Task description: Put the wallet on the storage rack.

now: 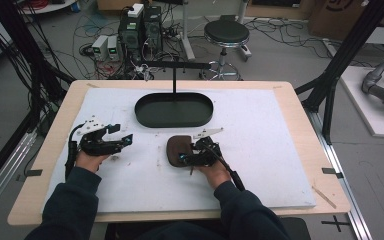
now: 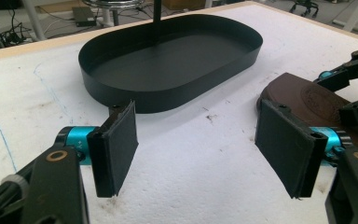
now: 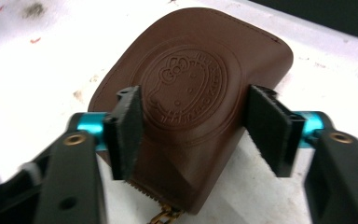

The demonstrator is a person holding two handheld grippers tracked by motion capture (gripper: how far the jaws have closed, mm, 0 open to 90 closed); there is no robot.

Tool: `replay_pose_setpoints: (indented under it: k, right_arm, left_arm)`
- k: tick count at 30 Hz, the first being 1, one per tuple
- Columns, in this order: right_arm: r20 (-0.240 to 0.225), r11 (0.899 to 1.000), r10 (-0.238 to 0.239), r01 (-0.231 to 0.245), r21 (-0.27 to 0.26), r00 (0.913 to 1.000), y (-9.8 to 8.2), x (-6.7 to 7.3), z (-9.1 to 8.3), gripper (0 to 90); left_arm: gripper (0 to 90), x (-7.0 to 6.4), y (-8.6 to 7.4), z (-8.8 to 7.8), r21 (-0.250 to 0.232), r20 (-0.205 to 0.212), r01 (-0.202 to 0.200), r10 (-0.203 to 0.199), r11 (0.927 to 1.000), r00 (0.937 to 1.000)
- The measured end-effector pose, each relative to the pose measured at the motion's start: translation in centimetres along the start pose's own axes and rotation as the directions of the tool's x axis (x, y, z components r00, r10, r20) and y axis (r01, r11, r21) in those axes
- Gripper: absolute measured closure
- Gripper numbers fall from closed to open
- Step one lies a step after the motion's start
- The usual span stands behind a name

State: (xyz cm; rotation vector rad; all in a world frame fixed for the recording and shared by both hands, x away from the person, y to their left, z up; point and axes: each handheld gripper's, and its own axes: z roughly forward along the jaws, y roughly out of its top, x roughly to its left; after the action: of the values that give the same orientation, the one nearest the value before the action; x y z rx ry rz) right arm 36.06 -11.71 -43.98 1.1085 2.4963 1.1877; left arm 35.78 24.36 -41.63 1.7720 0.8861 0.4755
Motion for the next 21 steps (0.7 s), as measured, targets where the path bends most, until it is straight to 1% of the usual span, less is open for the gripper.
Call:
replay_pose_setpoints:
  k: [3,4,5,6,8,9,10,11,12,13,14,15,16,17,18,19,21]
  right_arm:
    - [-0.011,0.999,-0.038,0.038,0.022,0.9992,0.3,-0.4,-0.5,50.3]
    - [-0.011,0.997,-0.074,0.075,0.037,0.9972,0.5,-0.6,-0.7,51.6]
    - [-0.016,0.994,-0.099,0.099,0.053,0.9950,0.7,-0.8,-0.9,52.2]
    - [-0.019,0.989,-0.127,0.128,0.067,0.9917,0.9,-1.1,-1.1,52.9]
    - [0.003,0.977,-0.199,0.198,0.083,0.9800,1.0,-1.4,-1.6,54.2]
    - [0.002,0.973,-0.216,0.215,0.083,0.9764,1.0,-1.7,-1.8,54.3]
    - [0.007,0.968,-0.240,0.239,0.082,0.9706,1.0,-2.0,-2.0,54.3]
    - [0.016,0.965,-0.252,0.250,0.085,0.9677,1.0,-2.1,-2.2,54.5]
    - [0.023,0.962,-0.264,0.262,0.081,0.9641,1.0,-2.3,-2.3,52.3]
    - [0.035,0.964,-0.258,0.254,0.081,0.9656,0.9,-2.4,-2.5,47.8]
    - [0.046,0.968,-0.242,0.238,0.075,0.9692,0.9,-2.6,-2.6,45.2]
    - [0.056,0.976,-0.212,0.209,0.065,0.9756,0.9,-2.8,-2.7,42.2]
    - [0.059,0.986,-0.165,0.163,0.040,0.9844,0.8,-3.0,-2.8,36.9]
    - [0.057,0.996,-0.088,0.088,0.006,0.9945,0.8,-3.1,-2.8,32.5]
    - [0.029,1.000,-0.016,0.016,-0.025,0.9995,0.7,-3.3,-2.8,30.0]
    - [0.004,0.999,0.027,-0.026,-0.041,0.9996,0.6,-3.4,-2.7,27.6]
    - [-0.019,0.996,0.070,-0.071,-0.048,0.9974,0.3,-3.3,-1.9,19.9]
  left_arm:
    - [29.6,0.0,0.0,-0.1,-0.003,0.001,0.003,-0.003,1.0000,1.0000]
    - [29.6,0.0,0.0,-0.1,-0.003,0.002,0.003,-0.003,1.0000,1.0000]
    - [29.6,0.0,-0.1,-0.1,-0.002,0.002,0.003,-0.003,1.0000,1.0000]
    - [29.5,0.0,-0.1,-0.1,-0.001,0.004,0.004,-0.004,1.0000,1.0000]
    - [29.6,0.0,-0.1,-0.1,0.001,0.006,0.002,-0.002,1.0000,1.0000]
    - [29.6,-0.1,-0.1,-0.1,-0.001,0.007,0.001,-0.001,1.0000,1.0000]
    - [29.6,-0.1,-0.1,-0.1,-0.001,0.007,0.000,0.000,1.0000,1.0000]
    - [29.6,-0.1,-0.1,-0.1,-0.002,0.006,0.000,0.000,1.0000,1.0000]
    - [29.6,-0.1,-0.1,-0.1,-0.003,0.006,0.002,-0.002,1.0000,1.0000]
    - [29.6,-0.1,-0.1,-0.1,-0.002,0.006,0.001,-0.001,1.0000,1.0000]
    - [29.6,-0.1,-0.1,0.0,-0.002,0.006,0.002,-0.002,1.0000,1.0000]
    - [29.6,-0.1,-0.1,0.0,-0.003,0.007,0.001,-0.001,1.0000,1.0000]
    - [29.7,-0.1,-0.1,0.0,-0.002,0.008,0.002,-0.002,1.0000,1.0000]
    - [29.7,0.0,-0.1,0.0,-0.003,0.008,0.002,-0.002,1.0000,1.0000]
    - [29.7,0.0,-0.1,0.0,-0.003,0.008,0.004,-0.004,1.0000,1.0000]
    - [29.7,0.0,-0.1,0.0,-0.004,0.007,0.002,-0.002,1.0000,1.0000]
    - [29.7,0.0,-0.1,0.0,-0.006,0.006,0.004,-0.004,1.0000,1.0000]
